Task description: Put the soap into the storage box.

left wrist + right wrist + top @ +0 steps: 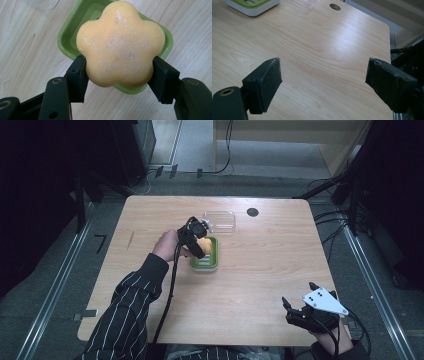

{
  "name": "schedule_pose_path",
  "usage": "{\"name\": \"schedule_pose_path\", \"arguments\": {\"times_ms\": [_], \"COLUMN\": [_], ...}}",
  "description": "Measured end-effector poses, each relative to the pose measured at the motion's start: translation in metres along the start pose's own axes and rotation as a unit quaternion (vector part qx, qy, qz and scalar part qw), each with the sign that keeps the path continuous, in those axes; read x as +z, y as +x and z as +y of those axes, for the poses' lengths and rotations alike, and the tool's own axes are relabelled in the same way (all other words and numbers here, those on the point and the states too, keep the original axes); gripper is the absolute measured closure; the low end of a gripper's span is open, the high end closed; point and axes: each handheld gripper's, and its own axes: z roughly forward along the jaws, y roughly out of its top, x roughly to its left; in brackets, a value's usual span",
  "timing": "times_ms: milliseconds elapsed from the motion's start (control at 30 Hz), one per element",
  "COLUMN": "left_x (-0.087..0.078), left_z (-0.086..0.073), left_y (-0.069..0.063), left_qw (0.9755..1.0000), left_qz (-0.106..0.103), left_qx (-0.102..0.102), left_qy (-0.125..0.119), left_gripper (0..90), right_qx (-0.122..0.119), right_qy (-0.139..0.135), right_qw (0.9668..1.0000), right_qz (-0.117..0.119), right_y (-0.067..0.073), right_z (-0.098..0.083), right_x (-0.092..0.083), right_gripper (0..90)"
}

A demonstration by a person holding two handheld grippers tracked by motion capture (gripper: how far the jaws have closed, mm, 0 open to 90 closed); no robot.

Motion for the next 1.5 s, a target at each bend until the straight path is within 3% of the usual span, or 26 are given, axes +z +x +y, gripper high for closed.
{"name": "schedule_pose_path", "arguments": {"times_ms": [400, 833, 1500], "left_x": [0.018, 0.029, 0.040], "left_z": [0.002, 0.007, 0.007], "left_y": [-0.003, -0.008, -0.011], "left_qw": [0.9999, 0.9991, 0.9984], "left_qz": [0.002, 0.027, 0.037], "left_qx": [0.008, 0.025, 0.035], "left_qy": [0.009, 0.022, 0.026], "left_gripper": [39.3, 39.3, 37.0], "right_qx": [-0.001, -0.001, -0.001], "right_qy": [0.000, -0.001, -0.003], "right_qw": [1.0000, 1.0000, 1.0000], "right_qz": [0.004, 0.005, 0.002], "right_y": [0.001, 0.001, 0.000], "right_z": [0.001, 0.001, 0.001], "right_x": [0.000, 0.000, 0.000], "right_gripper": [13.7, 13.7, 13.7]}}
